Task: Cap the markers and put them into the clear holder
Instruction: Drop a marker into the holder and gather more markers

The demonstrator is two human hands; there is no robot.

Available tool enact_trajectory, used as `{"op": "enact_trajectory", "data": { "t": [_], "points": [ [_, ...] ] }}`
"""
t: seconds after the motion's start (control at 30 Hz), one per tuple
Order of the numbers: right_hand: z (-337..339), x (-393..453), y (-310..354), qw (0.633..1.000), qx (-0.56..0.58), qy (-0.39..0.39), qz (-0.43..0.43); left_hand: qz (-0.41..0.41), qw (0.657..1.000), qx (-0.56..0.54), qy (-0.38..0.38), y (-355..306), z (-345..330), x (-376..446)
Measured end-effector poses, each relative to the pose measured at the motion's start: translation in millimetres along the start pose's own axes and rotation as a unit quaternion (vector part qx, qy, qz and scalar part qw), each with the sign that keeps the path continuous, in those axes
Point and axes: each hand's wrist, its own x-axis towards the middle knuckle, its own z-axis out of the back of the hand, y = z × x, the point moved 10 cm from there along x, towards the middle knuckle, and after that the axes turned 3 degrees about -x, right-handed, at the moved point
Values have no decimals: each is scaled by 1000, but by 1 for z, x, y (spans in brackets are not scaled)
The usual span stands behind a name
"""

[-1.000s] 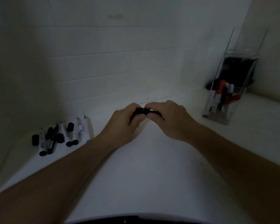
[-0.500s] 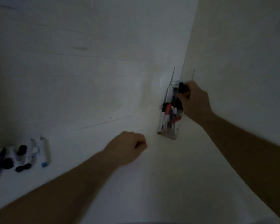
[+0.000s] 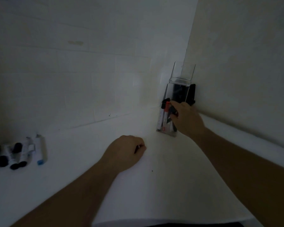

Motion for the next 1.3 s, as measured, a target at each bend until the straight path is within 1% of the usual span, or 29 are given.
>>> {"op": "enact_trajectory", "data": {
  "t": [0.07, 0.13, 0.27, 0.37, 0.43, 0.5, 0.53, 0.57, 0.6, 0.63, 0.67, 0.7, 0.73, 0.77, 0.83, 0.9, 0.93, 1.0, 1.07, 1.17, 1.23, 1.3],
  "points": [
    [0, -1, 2, 1000, 12, -15, -4, -2, 1000, 4, -4, -1, 1, -1],
    [0, -3, 10, 998, 58, -22, 5, -2, 1000, -2, -10, -2, 5, -2],
    [0, -7, 51, 992, 102, -29, 71, 23, 998, -39, -32, 5, 23, -3],
    [-5, -6, 88, 985, 124, -21, 117, 63, 996, -53, -38, 24, 51, -5],
    [-9, -4, 105, 981, 142, -3, 129, 75, 996, -37, -34, 40, 75, -11],
    [-15, -3, 117, 980, 152, 10, 130, 72, 997, 5, -38, 57, 104, -24],
    [-15, -3, 122, 985, 118, -5, 127, 74, 996, 27, -44, 67, 120, -33],
    [-9, -6, 129, 990, 48, -45, 125, 80, 994, 49, -49, 78, 135, -42],
    [1, -12, 140, 986, -26, -100, 128, 91, 992, 69, -52, 90, 150, -52],
    [13, -20, 157, 976, -67, -149, 144, 110, 989, 88, -52, 105, 163, -62],
    [21, -30, 180, 965, -64, -184, 178, 133, 984, 102, -52, 121, 174, -71],
    [26, -40, 207, 952, -27, -203, 226, 160, 980, 110, -51, 138, 185, -81],
    [25, -48, 233, 940, 35, -199, 276, 189, 974, 110, -54, 155, 193, -90],
    [19, -54, 259, 929, 103, -167, 314, 217, 969, 103, -61, 171, 201, -100],
    [-12, -64, 309, 918, 195, -43, 343, 263, 957, 81, -88, 196, 210, -121],
    [-48, -74, 350, 910, 233, 91, 330, 296, 946, 65, -119, 214, 214, -141],
    [-64, -78, 365, 902, 248, 145, 322, 308, 942, 58, -121, 221, 213, -149],
    [-81, -84, 388, 887, 266, 217, 308, 322, 941, 42, -97, 228, 206, -157],
    [-91, -87, 402, 882, 247, 247, 316, 326, 942, 16, -85, 230, 203, -160],
    [-95, -86, 407, 891, 206, 242, 324, 326, 940, 12, -96, 226, 207, -160],
    [-95, -78, 401, 913, 157, 206, 315, 319, 942, 35, -95, 225, 210, -158],
    [-97, -66, 380, 938, 94, 181, 280, 311, 944, 75, -81, 225, 210, -156]
  ]
}}
